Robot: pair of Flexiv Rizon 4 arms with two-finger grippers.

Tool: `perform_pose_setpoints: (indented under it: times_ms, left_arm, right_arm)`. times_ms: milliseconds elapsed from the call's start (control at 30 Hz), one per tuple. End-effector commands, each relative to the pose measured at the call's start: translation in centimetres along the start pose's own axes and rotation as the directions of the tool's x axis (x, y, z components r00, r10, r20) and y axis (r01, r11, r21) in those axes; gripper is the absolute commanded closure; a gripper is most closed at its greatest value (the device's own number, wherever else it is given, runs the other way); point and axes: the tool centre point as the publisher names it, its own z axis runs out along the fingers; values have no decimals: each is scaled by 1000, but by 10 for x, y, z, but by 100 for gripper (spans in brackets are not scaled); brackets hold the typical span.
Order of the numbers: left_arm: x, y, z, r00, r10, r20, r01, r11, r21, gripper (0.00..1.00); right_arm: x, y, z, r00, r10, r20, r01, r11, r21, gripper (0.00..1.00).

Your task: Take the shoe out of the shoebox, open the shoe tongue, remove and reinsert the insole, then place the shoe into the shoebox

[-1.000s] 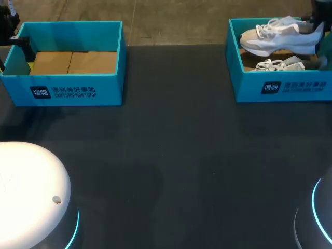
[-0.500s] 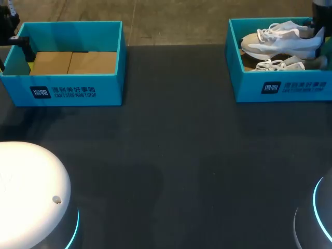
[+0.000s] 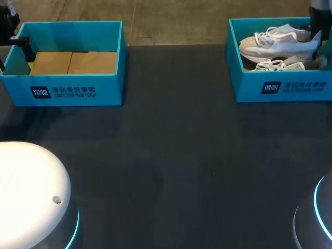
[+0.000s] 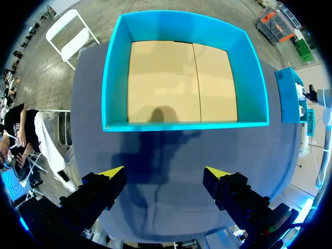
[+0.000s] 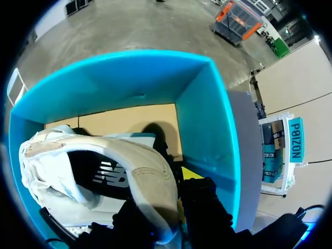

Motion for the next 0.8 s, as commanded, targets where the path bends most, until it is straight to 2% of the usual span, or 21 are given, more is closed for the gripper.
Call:
perform_pose_setpoints:
  times_ms: [33, 333, 800]
  left_arm:
    - [0, 1, -1, 1000, 0, 2, 0, 1000, 0, 0]
    - [0, 1, -1, 1000, 0, 2, 0, 1000, 0, 0]
    - [0, 1, -1, 1000, 0, 2, 0, 1000, 0, 0]
  right_arm:
    - [0, 5, 5, 1000, 0, 1, 0, 1000, 6, 100]
    - [5, 7, 17, 1000, -13, -13, 14, 1000, 23, 100]
    - [0, 6, 30, 999, -10, -33, 11, 998, 56, 100]
